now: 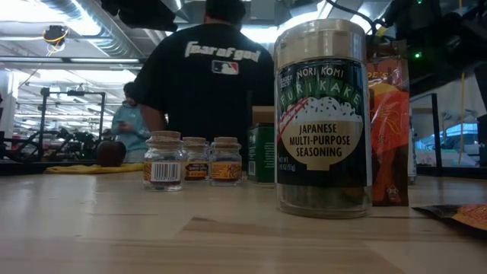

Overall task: Shelf spices
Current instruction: Put the red seasoning can on the shelf and align it with the other red seasoning can

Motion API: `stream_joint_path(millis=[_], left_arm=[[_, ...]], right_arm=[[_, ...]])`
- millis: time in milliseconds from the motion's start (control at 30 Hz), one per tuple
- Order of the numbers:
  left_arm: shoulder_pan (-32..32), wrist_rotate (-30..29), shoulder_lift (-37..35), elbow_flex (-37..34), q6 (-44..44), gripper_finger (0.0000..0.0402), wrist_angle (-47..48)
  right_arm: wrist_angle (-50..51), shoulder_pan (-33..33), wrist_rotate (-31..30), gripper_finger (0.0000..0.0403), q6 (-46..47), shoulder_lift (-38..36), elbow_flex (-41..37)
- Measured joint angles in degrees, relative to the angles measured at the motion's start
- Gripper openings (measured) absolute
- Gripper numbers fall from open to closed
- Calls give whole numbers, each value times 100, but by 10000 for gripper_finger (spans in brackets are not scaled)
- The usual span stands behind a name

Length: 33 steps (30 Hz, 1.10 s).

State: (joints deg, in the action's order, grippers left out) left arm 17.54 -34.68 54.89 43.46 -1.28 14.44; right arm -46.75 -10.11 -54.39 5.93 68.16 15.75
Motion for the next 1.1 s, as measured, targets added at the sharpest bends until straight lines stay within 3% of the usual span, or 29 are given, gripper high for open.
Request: stream_joint_path(millis=[600,833,1100], left_arm=[[-24,0,-11,0,-44,249,-4],[-24,0,-11,0,-39,249,0],[-24,0,-11,0,-26,249,-7]], right_arm=[[27,102,95,373,-269,-579,2],[121,529,-679,374,-871,-695,9],[234,522,-1065,374,-929,-693,9]])
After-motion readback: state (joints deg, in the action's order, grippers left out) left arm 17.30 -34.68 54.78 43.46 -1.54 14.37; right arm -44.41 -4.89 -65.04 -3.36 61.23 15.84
